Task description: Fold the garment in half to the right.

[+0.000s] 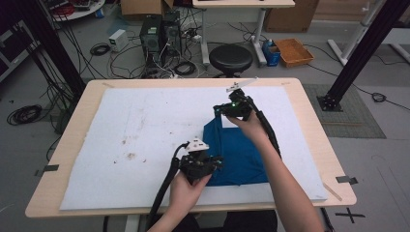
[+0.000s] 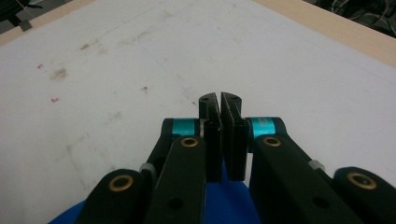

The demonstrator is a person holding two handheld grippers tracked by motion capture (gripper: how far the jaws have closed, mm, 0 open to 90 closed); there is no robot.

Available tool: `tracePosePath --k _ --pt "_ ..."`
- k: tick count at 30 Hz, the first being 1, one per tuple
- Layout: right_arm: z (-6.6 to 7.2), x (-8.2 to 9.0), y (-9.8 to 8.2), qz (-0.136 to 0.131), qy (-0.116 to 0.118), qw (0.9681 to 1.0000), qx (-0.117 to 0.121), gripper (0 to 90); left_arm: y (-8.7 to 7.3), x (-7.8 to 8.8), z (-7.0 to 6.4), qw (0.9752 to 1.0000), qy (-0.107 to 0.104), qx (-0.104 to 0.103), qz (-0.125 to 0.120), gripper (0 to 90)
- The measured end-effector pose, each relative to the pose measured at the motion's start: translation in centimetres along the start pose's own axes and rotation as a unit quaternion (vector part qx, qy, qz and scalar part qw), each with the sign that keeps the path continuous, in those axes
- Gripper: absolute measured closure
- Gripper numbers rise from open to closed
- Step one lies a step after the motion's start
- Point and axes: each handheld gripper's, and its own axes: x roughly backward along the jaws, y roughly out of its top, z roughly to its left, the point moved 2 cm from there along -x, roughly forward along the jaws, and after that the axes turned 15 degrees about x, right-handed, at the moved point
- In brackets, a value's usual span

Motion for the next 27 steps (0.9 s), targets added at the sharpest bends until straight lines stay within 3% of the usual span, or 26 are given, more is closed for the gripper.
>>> tracePosePath --k 11,20,27 --pt "-2.4 3.4 -4.4 0.017 -0.022 0.9996 -0.009 88.0 0.0 -5.2 -2.7 0.9986 -0.047 0.014 0.018 83.5" --pt "-3.8 4.9 -7.0 0.028 -0.038 0.9986 -0.024 87.9 0.2 -8.1 -4.2 0.9982 -0.05 0.011 0.03 83.5" --pt "-4.2 5.1 -7.7 0.057 -0.062 0.9964 -0.01 87.7 0.2 -9.7 -4.7 0.9977 -0.057 0.005 0.036 80.1"
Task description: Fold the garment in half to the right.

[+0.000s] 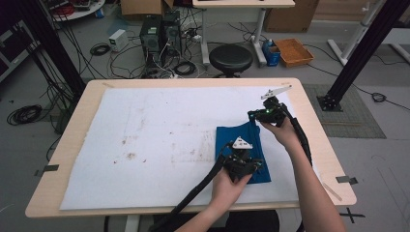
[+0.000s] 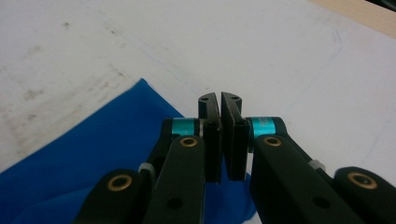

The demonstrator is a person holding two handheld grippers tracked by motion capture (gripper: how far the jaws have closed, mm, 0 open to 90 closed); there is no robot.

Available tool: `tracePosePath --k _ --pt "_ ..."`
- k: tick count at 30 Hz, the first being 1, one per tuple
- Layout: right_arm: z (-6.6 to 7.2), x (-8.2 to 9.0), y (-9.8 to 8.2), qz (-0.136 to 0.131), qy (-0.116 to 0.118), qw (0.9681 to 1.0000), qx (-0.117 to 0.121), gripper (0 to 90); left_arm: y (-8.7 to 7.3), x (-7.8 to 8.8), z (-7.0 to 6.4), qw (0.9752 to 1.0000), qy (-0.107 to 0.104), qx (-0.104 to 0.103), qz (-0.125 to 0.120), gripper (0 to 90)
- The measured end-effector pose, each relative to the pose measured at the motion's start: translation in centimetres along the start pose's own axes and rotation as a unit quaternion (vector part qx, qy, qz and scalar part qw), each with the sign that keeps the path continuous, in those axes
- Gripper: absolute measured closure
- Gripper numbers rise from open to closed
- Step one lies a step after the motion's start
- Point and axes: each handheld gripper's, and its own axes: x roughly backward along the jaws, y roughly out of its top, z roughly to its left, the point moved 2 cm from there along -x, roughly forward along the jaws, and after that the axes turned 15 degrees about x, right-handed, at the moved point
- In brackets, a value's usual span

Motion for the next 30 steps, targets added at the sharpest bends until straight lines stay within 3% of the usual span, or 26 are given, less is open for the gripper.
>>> tracePosePath --k 3,6,9,12,17,18,24,26,30 --pt "-0.1 -0.2 -0.3 0.025 -0.024 0.9993 0.012 86.4 -0.2 -0.4 -0.5 0.9999 -0.011 -0.009 0.006 69.9" --pt "-0.2 -0.2 -0.7 0.043 -0.049 0.9978 0.011 78.6 -0.4 -0.3 -0.7 0.9996 -0.016 -0.018 0.011 63.0" --pt "-0.3 0.2 -0.9 0.041 -0.053 0.9977 0.002 78.0 -0.4 0.5 -0.8 0.9995 -0.016 -0.027 0.007 61.3" --pt "-0.1 0.9 -1.0 0.016 -0.067 0.9976 0.001 77.1 -0.1 1.7 -0.6 0.9994 -0.012 -0.034 -0.001 59.5" --pt "0.5 1.5 -2.0 0.014 -0.074 0.997 -0.019 73.7 0.3 4.1 0.2 0.9989 0.003 -0.045 -0.011 56.1" --pt "0.7 1.6 -2.1 0.024 -0.073 0.9967 -0.025 73.1 0.4 4.6 0.4 0.9988 0.008 -0.047 -0.012 56.0" --pt "2.9 3.6 -3.4 0.007 -0.072 0.9966 -0.039 70.8 0.5 8.5 2.5 0.9973 0.041 -0.049 -0.036 55.2" --pt "4.1 4.7 -4.1 -0.002 -0.079 0.9957 -0.05 68.2 0.5 9.7 3.2 0.9963 0.052 -0.05 -0.045 55.1" --pt "7.6 6.6 -5.9 -0.015 -0.075 0.9962 -0.041 68.2 0.2 12.0 4.6 0.9947 0.07 -0.048 -0.057 55.1"
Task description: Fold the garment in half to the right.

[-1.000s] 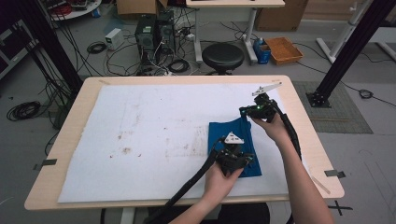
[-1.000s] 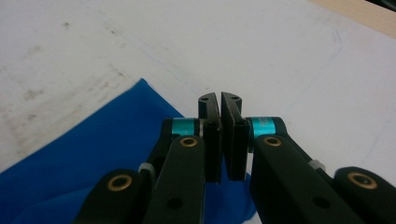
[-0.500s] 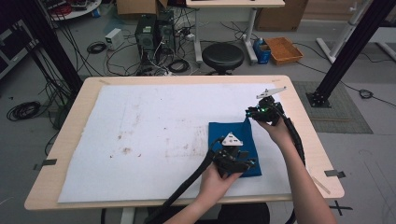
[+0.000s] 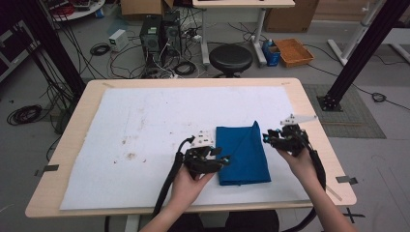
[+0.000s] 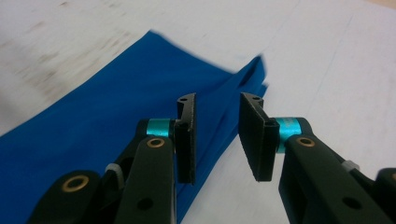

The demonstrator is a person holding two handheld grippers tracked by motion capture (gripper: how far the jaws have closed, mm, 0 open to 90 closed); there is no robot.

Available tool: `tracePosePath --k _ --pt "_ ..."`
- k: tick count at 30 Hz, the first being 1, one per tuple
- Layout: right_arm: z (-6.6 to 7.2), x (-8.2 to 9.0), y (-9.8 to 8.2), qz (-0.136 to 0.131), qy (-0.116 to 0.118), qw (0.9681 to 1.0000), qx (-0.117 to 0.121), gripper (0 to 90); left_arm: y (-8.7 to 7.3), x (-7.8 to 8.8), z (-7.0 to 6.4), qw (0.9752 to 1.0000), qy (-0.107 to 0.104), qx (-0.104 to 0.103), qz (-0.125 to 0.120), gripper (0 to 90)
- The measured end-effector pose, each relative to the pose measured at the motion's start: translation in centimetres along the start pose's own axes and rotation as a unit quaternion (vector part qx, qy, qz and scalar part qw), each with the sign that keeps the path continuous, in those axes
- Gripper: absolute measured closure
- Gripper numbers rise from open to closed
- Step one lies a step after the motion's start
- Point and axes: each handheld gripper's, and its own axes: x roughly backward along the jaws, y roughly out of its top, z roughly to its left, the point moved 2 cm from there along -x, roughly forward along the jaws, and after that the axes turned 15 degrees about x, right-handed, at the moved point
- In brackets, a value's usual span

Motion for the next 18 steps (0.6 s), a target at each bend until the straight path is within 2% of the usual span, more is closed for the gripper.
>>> tracePosePath --k 3,5,7,9,13,14,18 --pt "2.2 1.2 -1.6 -0.012 0.02 0.9997 0.006 69.3 -0.2 1.4 1.1 0.9999 0.01 0.007 -0.01 54.9" --pt "3.3 1.7 -2.6 -0.014 0.025 0.9996 -0.003 69.4 -0.5 2.2 1.7 0.9997 0.016 0.013 -0.015 54.9" --pt "4.0 1.7 -3.4 -0.011 0.032 0.9993 -0.014 69.4 -0.7 2.9 2.3 0.9995 0.024 0.014 -0.017 54.7" --pt "4.6 1.6 -4.2 0.008 0.034 0.9992 -0.017 69.3 -0.9 3.5 2.7 0.9992 0.027 0.02 -0.023 54.7" --pt "5.1 1.2 -5.4 0.021 0.041 0.9984 -0.032 69.4 -1.2 4.4 3.5 0.9987 0.031 0.028 -0.03 54.3" --pt "5.1 1.1 -5.6 0.025 0.045 0.9979 -0.038 71.2 -1.2 4.5 3.7 0.9985 0.032 0.03 -0.032 54.2" --pt "4.9 0.9 -6.1 0.037 0.059 0.9965 -0.046 90.0 -1.3 4.8 4.0 0.9983 0.03 0.036 -0.034 54.2"
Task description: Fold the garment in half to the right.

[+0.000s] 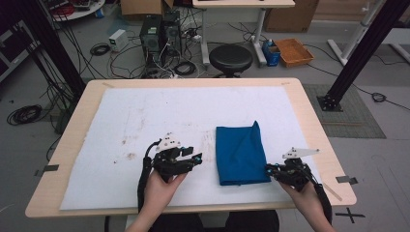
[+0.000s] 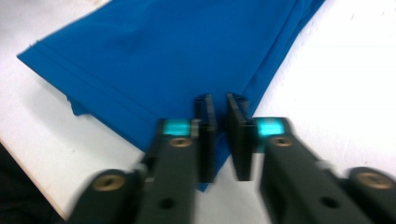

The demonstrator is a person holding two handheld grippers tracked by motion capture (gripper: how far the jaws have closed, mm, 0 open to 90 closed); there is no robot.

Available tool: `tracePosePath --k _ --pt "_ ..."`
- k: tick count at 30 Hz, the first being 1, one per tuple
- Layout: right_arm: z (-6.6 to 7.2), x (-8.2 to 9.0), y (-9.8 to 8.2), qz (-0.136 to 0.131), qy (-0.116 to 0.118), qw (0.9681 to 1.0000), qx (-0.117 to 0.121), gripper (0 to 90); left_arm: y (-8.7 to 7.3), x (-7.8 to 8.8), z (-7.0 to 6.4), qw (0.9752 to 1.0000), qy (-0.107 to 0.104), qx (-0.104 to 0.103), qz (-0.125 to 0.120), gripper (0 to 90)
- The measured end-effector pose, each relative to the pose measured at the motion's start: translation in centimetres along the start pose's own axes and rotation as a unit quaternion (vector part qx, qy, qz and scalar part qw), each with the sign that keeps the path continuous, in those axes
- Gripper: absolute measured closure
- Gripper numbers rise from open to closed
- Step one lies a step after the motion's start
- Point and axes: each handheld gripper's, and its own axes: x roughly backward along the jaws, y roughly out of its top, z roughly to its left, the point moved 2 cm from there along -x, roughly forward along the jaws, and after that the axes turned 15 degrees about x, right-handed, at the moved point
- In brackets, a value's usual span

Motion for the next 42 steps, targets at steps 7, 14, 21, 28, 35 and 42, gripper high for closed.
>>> tracePosePath --k 7,14,21,28,35,42 --pt "0.1 0.7 -0.6 0.004 -0.008 1.0 -0.004 90.0 0.0 0.2 0.2 1.0 -0.001 0.0 0.0 54.2" --pt "-1.3 1.6 0.4 -0.015 -0.03 0.9994 -0.012 79.6 0.0 0.1 0.2 1.0 -0.002 0.001 0.003 54.2" --pt "-5.3 -0.1 6.4 -0.04 -0.056 0.9972 -0.029 75.7 -0.1 0.0 0.4 1.0 -0.001 0.003 0.006 53.8" --pt "-8.0 -4.3 9.6 -0.025 -0.078 0.9951 -0.056 74.0 -0.2 0.1 0.9 0.9999 0.001 0.006 0.008 53.6" --pt "-8.9 -6.6 9.5 -0.001 -0.083 0.9944 -0.066 89.0 -0.3 0.2 1.0 0.9999 0.003 0.009 0.009 53.6" --pt "-9.8 -5.6 8.3 -0.006 -0.095 0.9924 -0.078 89.7 -0.3 0.1 1.0 0.9999 0.001 0.009 0.011 53.6"
